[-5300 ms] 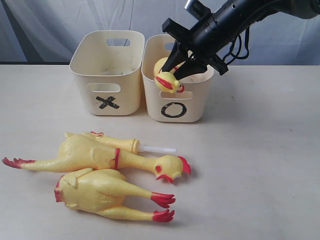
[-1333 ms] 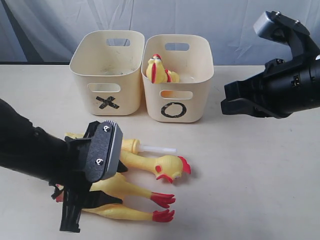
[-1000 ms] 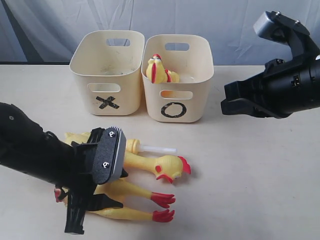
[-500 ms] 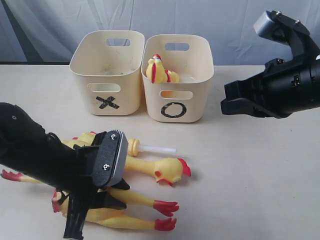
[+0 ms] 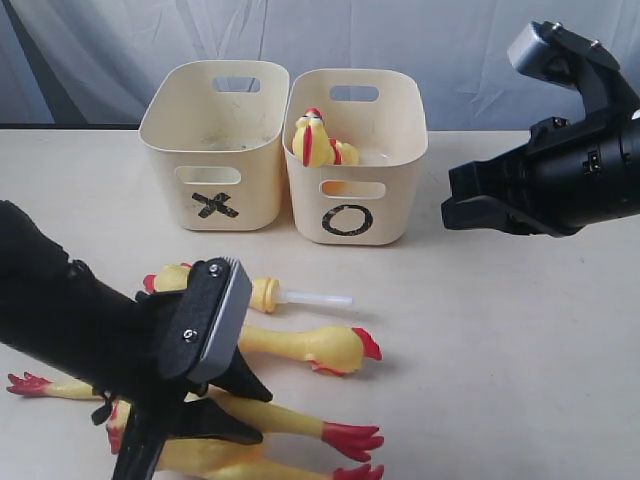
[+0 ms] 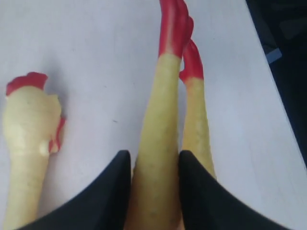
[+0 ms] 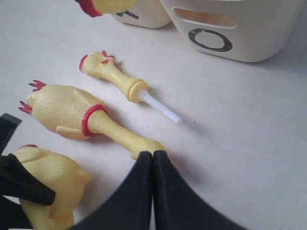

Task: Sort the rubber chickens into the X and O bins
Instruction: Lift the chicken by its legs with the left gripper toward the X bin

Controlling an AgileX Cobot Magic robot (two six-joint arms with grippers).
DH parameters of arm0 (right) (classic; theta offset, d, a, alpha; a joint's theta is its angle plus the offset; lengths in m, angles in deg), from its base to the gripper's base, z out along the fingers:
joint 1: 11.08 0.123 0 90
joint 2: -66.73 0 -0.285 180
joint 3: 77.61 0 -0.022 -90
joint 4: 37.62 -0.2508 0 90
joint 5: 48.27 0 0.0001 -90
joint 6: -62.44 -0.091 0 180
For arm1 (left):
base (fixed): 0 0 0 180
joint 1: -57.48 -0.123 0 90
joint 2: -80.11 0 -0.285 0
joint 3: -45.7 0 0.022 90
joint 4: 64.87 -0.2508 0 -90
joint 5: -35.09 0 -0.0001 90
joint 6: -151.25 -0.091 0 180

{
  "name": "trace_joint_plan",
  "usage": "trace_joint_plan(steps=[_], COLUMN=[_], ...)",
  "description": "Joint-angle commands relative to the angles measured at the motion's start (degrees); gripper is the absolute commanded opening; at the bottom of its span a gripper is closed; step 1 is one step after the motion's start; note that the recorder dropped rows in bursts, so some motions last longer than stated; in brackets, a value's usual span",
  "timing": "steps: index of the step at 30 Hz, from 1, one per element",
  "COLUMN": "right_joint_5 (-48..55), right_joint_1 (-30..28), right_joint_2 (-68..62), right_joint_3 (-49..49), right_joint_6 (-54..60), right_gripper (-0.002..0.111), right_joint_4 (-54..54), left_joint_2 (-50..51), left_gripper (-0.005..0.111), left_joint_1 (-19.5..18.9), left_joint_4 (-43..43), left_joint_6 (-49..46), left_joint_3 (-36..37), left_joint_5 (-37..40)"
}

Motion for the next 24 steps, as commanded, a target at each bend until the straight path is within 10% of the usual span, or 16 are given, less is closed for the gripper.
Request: trace_joint_plan(steps=[1, 15, 24], right_joint_5=[0.09, 0.22, 0.09], right_joint_1=[-0.18, -0.18, -0.18], right_joint_2=[0.34, 0.34, 0.34], right_joint_3=[0.03, 0.03, 0.03], right_joint_6=[0.35, 0.35, 0.35], right_gripper=[-0.001, -0.001, -0.001], right_joint_4=[-0.19, -0.41, -1.18], left_joint_2=[-5.46, -12.11, -11.89], left_gripper=[0.000, 0.000, 0.000], left_joint_1=[0.11, 0.11, 0.11], left_joint_4=[1.10, 20.05, 22.74], left_joint_6=[5.72, 23.57, 23.80], left_joint_3=[-0.66, -5.74, -10.22], left_joint_5=[-2.28, -51.11, -54.27])
